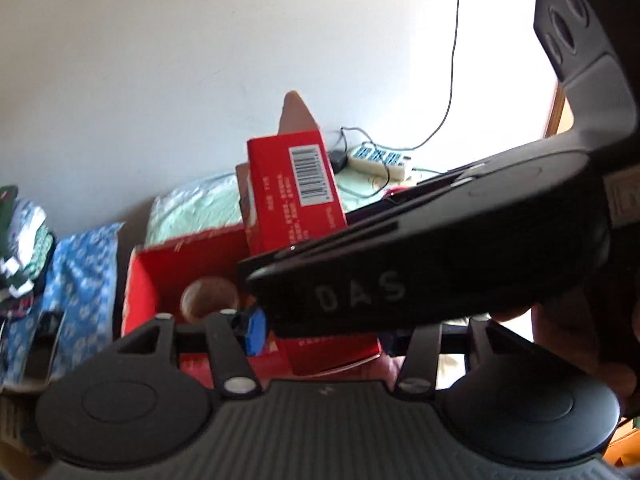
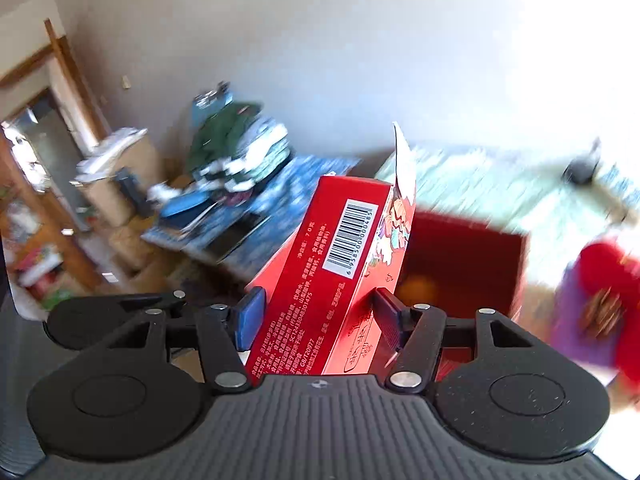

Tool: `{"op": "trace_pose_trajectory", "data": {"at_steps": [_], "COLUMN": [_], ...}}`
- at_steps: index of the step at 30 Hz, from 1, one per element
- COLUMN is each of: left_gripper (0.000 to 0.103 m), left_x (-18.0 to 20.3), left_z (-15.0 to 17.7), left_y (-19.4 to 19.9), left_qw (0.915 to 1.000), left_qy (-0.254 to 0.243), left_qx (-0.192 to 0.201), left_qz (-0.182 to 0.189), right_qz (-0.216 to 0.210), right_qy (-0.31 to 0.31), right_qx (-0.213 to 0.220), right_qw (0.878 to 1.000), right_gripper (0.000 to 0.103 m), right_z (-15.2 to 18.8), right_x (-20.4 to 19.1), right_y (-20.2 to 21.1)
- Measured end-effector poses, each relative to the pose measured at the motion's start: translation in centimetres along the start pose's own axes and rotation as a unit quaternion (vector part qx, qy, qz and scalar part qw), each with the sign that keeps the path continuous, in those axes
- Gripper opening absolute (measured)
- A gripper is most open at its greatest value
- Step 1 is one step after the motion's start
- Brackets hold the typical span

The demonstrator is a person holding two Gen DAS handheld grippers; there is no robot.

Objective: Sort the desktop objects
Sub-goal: 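Lower the red gift box into the red box with the right gripper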

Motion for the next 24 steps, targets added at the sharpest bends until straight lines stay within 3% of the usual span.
{"op": "trace_pose_trajectory", "data": {"at_steps": [6,13,19,24], "left_gripper": [0.051,0.051,0.047,0.05], "left_x": [-0.9,-1.9,-3.4,-4.5], "left_z": [-2.8,-0.7,0.7,-0.1], "left_y": [-8.6,-16.3,-21.0,-21.6], "left_qw": [0.9959,0.9761,0.9569,0.9534], "left_qy": [0.013,0.049,0.068,0.076], "left_qx": [-0.058,-0.164,-0.242,-0.249], "left_qz": [0.068,0.134,0.145,0.152], "right_qz": [0.073,0.103,0.101,0.106], "right_qy": [-0.006,-0.034,-0.087,-0.101], "right_qx": [-0.056,-0.175,-0.263,-0.275], "right_qw": [0.996,0.979,0.956,0.95], "right_gripper": [0.06,0.06,0.049,0.048], "right_z": [-3.4,-1.8,0.3,0.0], "right_x": [4.9,9.1,11.6,11.7], "right_y": [-5.7,-12.0,-13.8,-14.9]}}
Point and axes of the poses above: each gripper's, at about its wrist camera, not at the fingertips, and y roughly against the way its jaws point, x to its right, z to its underside, the point moved 1 cm from there along -y, roughly the way its jaws point, and after that the axes turned 8 degrees about -z, right-handed, at the moved point
